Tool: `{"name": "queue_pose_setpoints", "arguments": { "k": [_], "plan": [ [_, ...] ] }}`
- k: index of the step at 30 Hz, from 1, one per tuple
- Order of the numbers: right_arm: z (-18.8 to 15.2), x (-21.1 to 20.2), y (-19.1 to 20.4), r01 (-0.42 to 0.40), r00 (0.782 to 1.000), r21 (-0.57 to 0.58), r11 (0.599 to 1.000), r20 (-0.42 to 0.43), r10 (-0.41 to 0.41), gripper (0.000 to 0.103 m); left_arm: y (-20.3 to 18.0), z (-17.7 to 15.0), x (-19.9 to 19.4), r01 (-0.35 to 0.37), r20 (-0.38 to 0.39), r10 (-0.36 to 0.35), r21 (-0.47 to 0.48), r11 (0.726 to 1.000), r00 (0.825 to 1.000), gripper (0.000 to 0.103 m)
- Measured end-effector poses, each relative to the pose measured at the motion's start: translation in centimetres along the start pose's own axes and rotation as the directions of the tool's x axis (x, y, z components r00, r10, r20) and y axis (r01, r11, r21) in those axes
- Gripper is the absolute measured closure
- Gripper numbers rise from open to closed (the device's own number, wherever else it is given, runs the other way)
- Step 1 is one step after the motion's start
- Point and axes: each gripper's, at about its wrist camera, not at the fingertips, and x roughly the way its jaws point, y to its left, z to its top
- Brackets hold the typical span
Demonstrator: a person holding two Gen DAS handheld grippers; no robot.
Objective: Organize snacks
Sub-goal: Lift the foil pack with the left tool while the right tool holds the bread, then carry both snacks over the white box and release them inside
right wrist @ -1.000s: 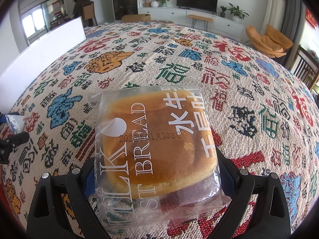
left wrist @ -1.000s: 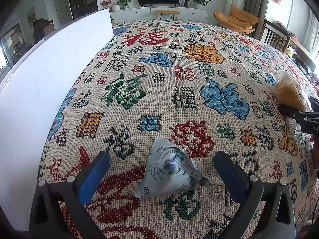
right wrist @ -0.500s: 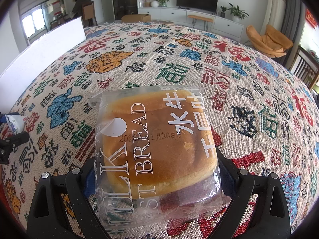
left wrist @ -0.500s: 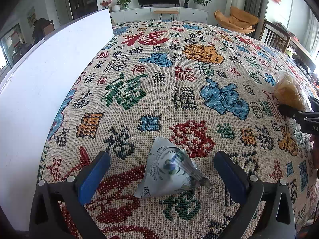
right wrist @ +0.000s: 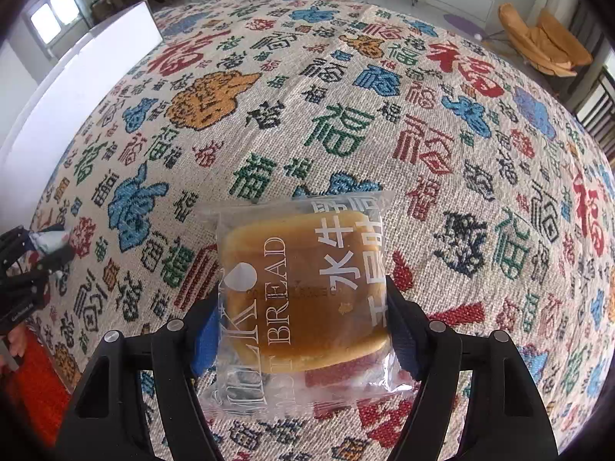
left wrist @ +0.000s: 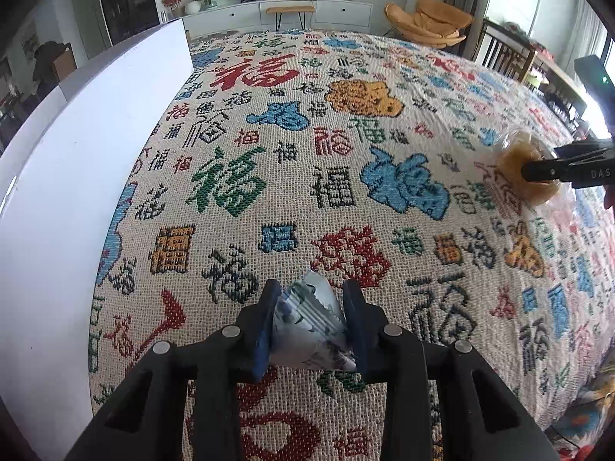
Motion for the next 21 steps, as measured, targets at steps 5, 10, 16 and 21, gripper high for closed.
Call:
{"name": "queue_pose_setpoints", "arguments": {
  "k": [5, 10, 16, 21],
  "plan": [
    [0.8, -3.6, 1.5, -0.083, 0.995, 0.031, 0.996, 0.062, 0.081, 0.029, 3.4, 0.0, -4.6, 0.100, 0.104, -0.087, -0.131, 0.986, 0.991, 0.071],
    [4.2, -7.1, 6.6, -0.181, 0.973, -0.023, 0.983, 0.143, 0.182, 0.029, 6.9, 1.6, -11.4, 0.200, 0.223, -0.151, -0.218, 0.955, 0.963, 0.071],
    [11.5, -11.3, 18.7, -0.310, 0.915, -0.189, 0.932, 0.207, 0.346, 0.029, 15.3, 4.1, -19.4, 0.060, 0.290, 0.034, -0.308, 0.949, 0.957, 0.071],
    [15.5, -12.4, 31.3, -0.429, 0.851, -0.309, 0.849, 0.179, 0.495, 0.028, 23.3, 3.2, -19.5, -0.116, 0.193, 0.217, -0.431, 0.895, 0.957, 0.066]
  ]
}}
